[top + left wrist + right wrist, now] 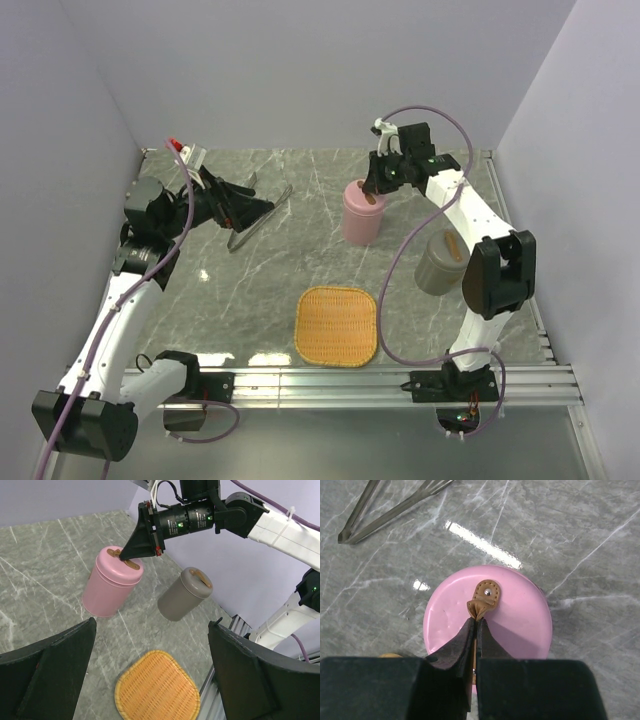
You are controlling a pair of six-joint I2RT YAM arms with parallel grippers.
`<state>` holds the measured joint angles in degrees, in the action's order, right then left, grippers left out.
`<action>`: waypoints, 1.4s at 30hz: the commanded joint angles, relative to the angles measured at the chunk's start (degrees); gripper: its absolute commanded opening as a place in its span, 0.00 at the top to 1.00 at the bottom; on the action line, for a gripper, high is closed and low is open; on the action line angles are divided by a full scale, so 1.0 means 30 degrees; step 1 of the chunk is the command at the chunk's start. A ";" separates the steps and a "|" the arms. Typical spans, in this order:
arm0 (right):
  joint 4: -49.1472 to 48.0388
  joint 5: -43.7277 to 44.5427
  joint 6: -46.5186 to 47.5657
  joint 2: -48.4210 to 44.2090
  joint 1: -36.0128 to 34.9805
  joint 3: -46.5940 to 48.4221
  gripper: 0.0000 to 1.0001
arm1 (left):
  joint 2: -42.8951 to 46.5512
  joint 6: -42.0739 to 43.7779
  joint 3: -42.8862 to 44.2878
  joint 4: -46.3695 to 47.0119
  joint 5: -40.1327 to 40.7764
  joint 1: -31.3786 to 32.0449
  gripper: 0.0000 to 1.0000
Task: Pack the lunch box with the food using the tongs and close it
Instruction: Put the lid back on the lunch box, then move the lunch box
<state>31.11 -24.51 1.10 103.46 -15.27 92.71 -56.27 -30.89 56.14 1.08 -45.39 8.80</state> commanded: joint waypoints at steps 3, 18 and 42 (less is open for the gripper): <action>-0.0702 0.0668 0.0246 -0.1527 0.0080 -0.0872 1.00 | -0.0139 -0.0131 -0.0022 0.0899 -0.0398 -0.0061 0.01; 0.0964 0.4855 0.1712 -0.0620 -0.1092 -0.0290 1.00 | -0.0052 0.0132 -0.0227 0.0870 -0.0398 -0.0061 0.01; 0.3221 0.5885 0.2531 -0.1057 0.1718 -0.0520 1.00 | -0.0110 0.0220 -0.0198 0.0782 -0.0487 -0.0061 0.01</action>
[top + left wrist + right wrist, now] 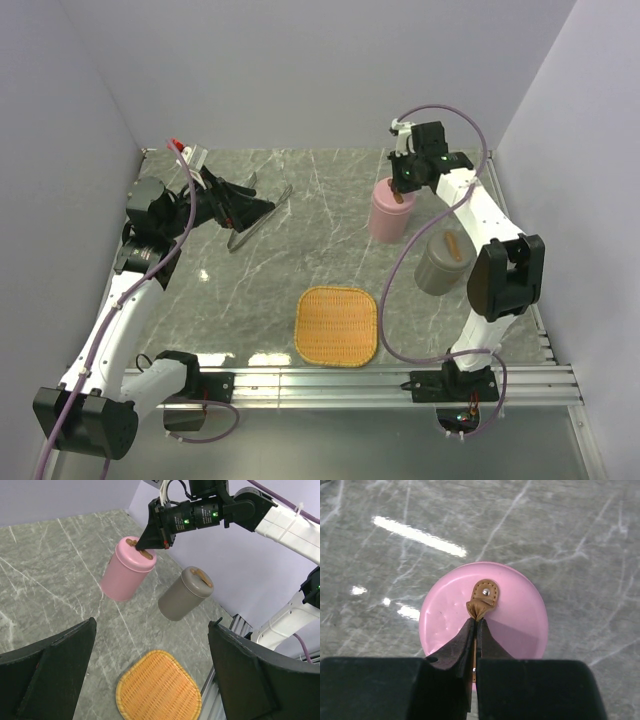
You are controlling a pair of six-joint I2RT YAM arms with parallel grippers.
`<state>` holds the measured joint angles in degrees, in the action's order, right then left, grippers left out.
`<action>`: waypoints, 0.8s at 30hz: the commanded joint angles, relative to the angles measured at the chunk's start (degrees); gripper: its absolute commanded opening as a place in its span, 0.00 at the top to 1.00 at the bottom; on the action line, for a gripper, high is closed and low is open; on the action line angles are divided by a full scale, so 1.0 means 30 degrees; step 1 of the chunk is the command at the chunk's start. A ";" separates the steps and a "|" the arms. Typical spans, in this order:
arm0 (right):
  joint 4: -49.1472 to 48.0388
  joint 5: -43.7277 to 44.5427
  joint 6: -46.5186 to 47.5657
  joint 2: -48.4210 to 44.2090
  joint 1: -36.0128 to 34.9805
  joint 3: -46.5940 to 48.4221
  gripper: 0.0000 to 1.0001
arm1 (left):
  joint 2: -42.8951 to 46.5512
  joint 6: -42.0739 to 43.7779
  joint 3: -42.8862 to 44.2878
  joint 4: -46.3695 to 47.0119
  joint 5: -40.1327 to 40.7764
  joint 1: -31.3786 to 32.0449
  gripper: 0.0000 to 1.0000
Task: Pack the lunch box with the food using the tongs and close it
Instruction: Move the lunch box
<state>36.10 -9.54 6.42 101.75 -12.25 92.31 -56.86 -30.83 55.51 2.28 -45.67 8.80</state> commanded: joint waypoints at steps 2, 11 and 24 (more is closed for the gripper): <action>0.1591 0.1012 0.0937 -0.0753 0.1035 -0.0797 1.00 | 0.0086 0.0199 0.0043 0.0352 -0.0421 -0.0061 0.01; 0.2001 0.0720 0.2197 -0.2072 0.3672 -0.2409 1.00 | 0.0145 0.0286 0.0013 0.0293 -0.0538 -0.0061 0.01; 0.2528 -0.0218 0.2667 -0.3214 0.5285 -0.3729 1.00 | 0.0145 0.0402 0.0072 0.0147 -0.0597 -0.0061 0.00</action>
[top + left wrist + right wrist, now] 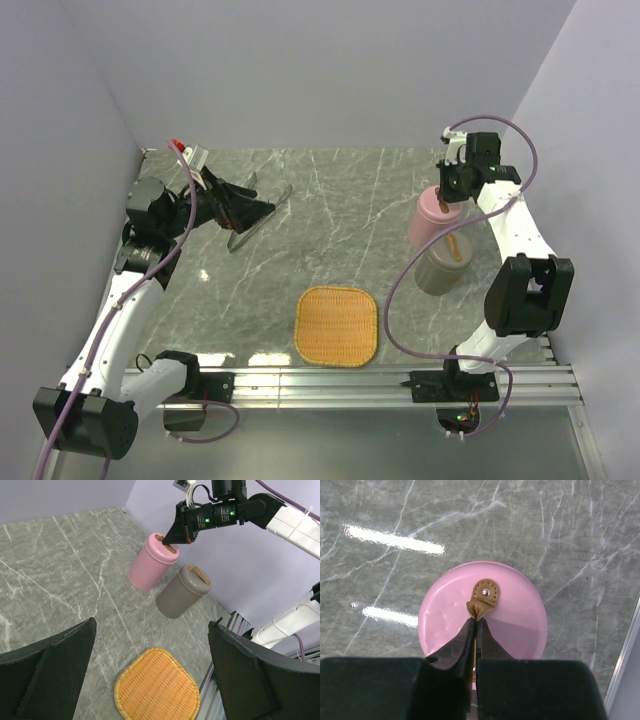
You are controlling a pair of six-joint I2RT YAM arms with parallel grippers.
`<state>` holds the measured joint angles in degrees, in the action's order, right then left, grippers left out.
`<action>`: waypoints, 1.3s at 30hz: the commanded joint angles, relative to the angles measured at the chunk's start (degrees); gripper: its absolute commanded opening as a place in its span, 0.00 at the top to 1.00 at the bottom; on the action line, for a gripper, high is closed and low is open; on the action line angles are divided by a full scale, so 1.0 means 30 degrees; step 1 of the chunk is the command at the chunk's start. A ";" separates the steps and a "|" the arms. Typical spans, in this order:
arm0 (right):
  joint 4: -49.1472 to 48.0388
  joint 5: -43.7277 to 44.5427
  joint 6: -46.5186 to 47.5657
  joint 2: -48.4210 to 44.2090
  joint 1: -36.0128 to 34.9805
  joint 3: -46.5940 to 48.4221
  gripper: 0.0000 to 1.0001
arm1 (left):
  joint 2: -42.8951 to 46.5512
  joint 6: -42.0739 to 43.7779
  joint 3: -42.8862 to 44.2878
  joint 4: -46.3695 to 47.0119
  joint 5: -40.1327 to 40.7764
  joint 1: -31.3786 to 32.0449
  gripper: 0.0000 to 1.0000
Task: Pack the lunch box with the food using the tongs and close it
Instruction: Move the lunch box, then reset both arms
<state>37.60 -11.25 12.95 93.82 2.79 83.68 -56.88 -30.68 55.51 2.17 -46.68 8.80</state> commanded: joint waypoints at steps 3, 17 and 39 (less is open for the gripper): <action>0.2230 0.0175 0.0371 -0.0687 0.0273 -0.0881 1.00 | 0.0123 0.0353 0.0043 0.0154 -0.0262 -0.0061 0.01; 0.3461 -0.0118 -0.0711 -0.0541 0.0477 0.0934 0.64 | 0.0240 0.0616 0.0248 -0.0227 -0.0203 -0.0061 0.01; 0.3873 -0.5708 -0.3670 -0.3702 0.0536 0.4780 0.04 | -0.3625 0.5330 0.6925 -1.0741 0.3575 -0.0120 0.01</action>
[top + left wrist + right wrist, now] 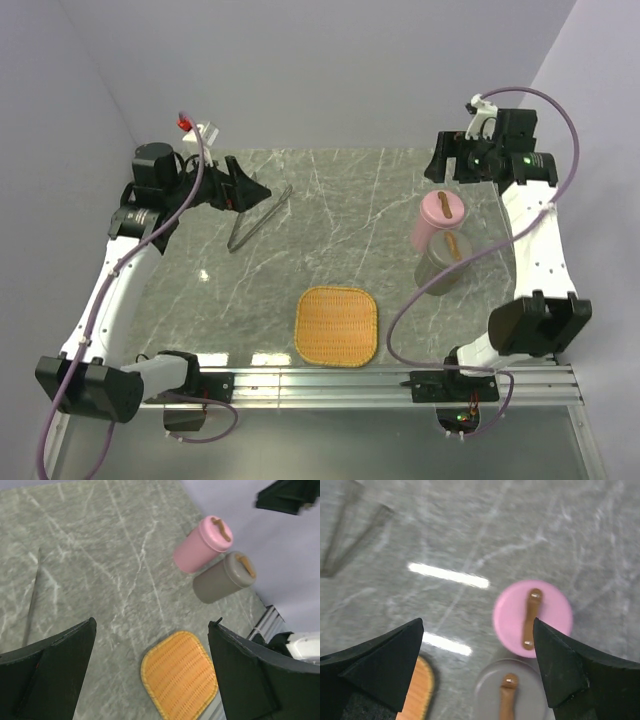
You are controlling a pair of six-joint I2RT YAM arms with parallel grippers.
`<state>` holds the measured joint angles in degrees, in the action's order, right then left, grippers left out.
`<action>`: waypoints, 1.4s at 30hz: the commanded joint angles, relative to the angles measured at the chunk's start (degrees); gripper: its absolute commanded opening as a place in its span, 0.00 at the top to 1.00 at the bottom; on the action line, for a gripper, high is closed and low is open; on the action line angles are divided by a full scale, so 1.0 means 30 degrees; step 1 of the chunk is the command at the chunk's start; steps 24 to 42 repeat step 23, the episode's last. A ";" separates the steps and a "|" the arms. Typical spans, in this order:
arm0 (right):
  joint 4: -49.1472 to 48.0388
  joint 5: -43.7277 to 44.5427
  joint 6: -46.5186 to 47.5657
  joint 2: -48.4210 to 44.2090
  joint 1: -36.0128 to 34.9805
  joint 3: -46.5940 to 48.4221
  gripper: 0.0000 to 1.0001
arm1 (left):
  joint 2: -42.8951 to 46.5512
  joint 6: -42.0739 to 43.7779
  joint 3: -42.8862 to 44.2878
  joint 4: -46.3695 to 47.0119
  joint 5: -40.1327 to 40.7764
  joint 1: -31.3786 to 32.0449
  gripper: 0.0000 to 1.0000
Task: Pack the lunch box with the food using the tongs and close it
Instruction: Reset both arms
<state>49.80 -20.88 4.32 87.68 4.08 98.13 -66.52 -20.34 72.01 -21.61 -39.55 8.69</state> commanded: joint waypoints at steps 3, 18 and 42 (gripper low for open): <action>-0.1684 -0.5162 -0.1410 -0.3557 -0.0011 -0.2928 0.02 | -0.1115 0.2646 0.2420 -0.3870 0.2019 -0.0084 0.01; -0.3299 -0.5872 -0.0326 -0.9245 -0.4314 -1.0647 0.00 | 0.0170 0.4525 0.0112 -0.3843 0.6004 -0.0084 0.01; -0.3094 -0.6017 -0.0062 -0.9772 -0.4347 -1.0648 0.00 | 0.0552 0.4085 -0.0008 -0.3904 0.7089 -0.0084 0.01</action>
